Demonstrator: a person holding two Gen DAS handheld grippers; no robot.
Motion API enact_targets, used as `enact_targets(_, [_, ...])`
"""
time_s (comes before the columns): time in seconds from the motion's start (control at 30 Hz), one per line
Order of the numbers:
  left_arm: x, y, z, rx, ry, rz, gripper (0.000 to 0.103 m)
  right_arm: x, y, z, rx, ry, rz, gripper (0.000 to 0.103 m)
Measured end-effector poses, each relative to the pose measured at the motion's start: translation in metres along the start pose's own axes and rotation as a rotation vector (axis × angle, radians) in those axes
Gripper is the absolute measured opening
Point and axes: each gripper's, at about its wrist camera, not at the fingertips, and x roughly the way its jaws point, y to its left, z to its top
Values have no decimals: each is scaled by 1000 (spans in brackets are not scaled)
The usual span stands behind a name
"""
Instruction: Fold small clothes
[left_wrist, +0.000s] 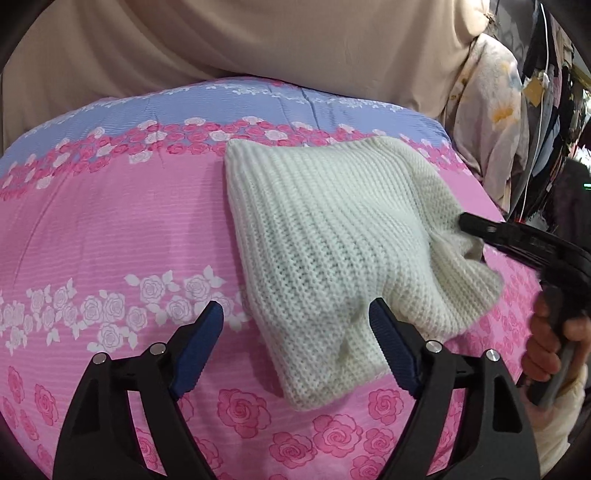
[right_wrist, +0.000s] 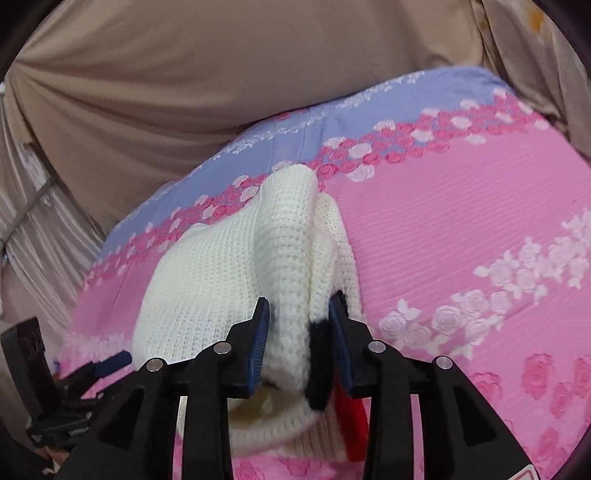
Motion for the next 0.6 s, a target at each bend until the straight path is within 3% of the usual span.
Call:
enact_targets(0.13, [2,-3,-9,5,41,-74,79,-12,16,-25,-87,47,90,41])
enact_targets(0.2, [9,-10,-14,26,56,-62,78,4,18,-40,-113,99,84,42])
enact_targets(0.23, [16,-12,-17,36,74,-37,74,12,17,-44,-127,116,39,39])
enact_targets(0.27, [27,-11,-19,38,110,-17,64,19,16,-48,-128,122,6,17])
enact_targets(0.3, [32,-8,-21,25,128,-24,62,18,11,-49,-98,118,41,11])
enact_targets(0.37, [33,1,-23,2,140,-37,61,-11,-1,-49,-39,26,126,9])
enact_targets(0.43, [29,2,-24,19,133,-18,61,-38,-18,-49,19,-35,136,9])
enact_targets(0.5, [30,2,-26,24,143,-23,61,-28,-37,-58,56,9,79,7])
enact_targets(0.57, [31,-1,-29,47,139,-10,61,7,-54,-75,71,109,-18,6])
enact_targets(0.6, [31,-3,-30,54,141,-3,61,7,-57,-82,81,72,12,6])
